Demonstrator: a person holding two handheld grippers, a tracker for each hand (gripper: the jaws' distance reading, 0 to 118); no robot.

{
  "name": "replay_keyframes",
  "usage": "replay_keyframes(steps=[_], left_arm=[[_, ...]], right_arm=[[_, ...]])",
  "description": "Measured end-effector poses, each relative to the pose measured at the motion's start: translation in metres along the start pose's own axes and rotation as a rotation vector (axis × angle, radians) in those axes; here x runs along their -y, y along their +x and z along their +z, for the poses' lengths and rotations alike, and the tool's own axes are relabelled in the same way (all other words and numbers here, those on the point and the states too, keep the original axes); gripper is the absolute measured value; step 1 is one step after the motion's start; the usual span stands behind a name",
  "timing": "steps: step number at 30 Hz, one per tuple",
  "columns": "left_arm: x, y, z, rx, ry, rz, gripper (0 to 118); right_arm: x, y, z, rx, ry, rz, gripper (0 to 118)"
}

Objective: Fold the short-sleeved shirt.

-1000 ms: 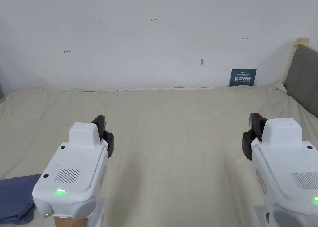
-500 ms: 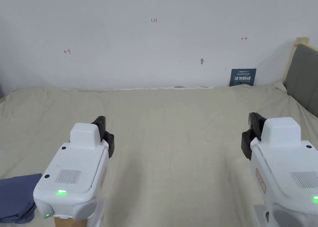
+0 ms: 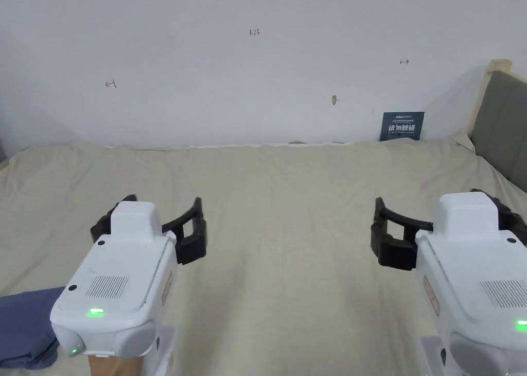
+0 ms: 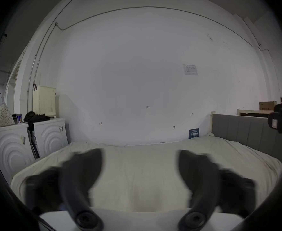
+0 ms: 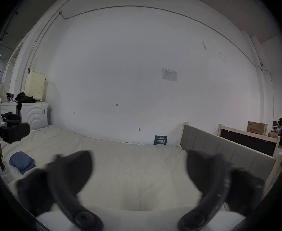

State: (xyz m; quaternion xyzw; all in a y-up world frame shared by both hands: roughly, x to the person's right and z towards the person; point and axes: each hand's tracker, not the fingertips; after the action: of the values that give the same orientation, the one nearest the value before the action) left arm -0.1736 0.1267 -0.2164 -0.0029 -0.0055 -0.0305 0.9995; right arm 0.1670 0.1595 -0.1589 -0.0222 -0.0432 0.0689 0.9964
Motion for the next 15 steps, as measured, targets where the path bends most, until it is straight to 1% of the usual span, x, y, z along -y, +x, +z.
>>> replay_keyframes(steps=[1, 2, 3, 15], left_arm=[[0.0001, -0.0008, -0.0007, -0.004, -0.005, 0.009, 107], [0.0009, -0.0008, 0.0004, -0.012, 0.007, 0.016, 118], [0.0015, -0.0011, 0.0020, -0.028, 0.023, 0.020, 118], [0.0000, -0.0014, 0.0044, -0.042, 0.029, 0.006, 118]], right_arm=[[0.0002, 0.0005, 0.0002, 0.003, 0.005, -0.004, 118], [0.0002, -0.0002, 0.0018, 0.021, 0.024, -0.006, 118], [0.0008, -0.0007, 0.0016, 0.002, 0.019, -0.010, 118], [0.0016, 0.0002, 0.0008, 0.005, 0.014, -0.022, 118]])
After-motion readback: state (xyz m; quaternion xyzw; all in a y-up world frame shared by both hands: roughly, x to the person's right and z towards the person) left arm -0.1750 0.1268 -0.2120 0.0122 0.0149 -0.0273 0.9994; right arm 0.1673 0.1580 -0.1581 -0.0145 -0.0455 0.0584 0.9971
